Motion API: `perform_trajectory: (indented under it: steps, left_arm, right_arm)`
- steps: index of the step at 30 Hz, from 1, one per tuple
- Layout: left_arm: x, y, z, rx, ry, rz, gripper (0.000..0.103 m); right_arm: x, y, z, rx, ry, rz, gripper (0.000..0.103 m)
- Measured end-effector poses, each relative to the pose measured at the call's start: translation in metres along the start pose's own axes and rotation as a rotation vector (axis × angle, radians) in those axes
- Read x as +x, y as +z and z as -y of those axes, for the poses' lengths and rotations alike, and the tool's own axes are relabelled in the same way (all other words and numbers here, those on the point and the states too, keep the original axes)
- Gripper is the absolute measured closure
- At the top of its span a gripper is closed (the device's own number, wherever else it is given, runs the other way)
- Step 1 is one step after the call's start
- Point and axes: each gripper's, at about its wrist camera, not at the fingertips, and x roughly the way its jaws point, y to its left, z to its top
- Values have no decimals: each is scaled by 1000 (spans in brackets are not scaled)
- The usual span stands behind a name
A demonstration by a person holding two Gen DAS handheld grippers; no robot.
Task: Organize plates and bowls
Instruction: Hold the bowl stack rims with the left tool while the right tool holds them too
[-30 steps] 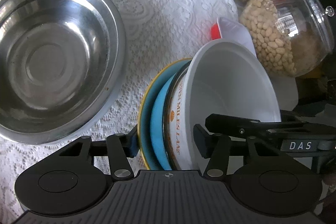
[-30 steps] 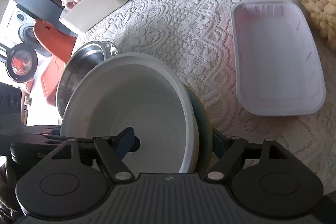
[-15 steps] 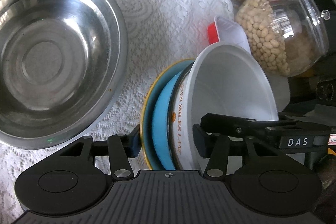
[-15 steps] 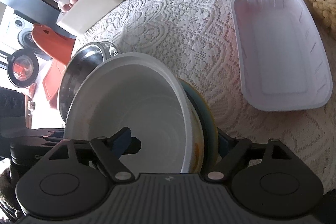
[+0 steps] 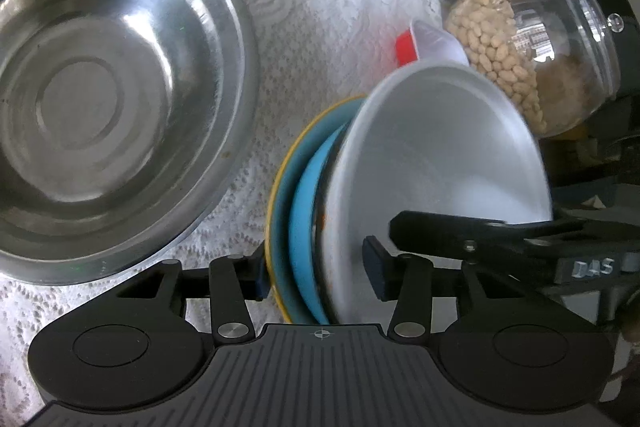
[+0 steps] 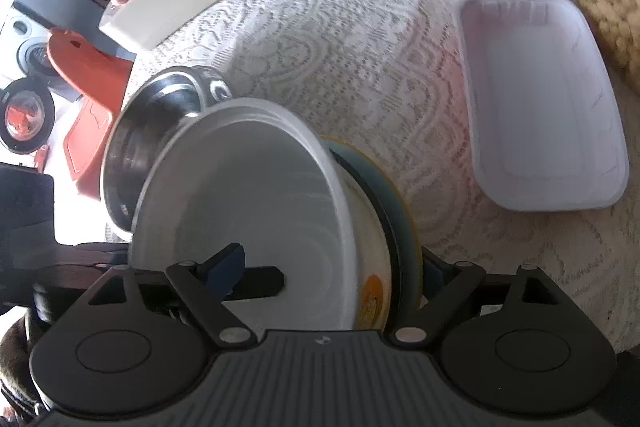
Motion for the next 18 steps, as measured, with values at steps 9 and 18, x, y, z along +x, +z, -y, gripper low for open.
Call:
perform_trajectory:
  steps: [9,18]
  left_arm:
    - [-3,-1,-8,-15,-42,-13,52]
    - [-3,0,2,43,-29,9,54]
  right_arm:
    - [1,3,-10,-30,-22,-8,13]
    - [9,-1,14,14,25,-28,12]
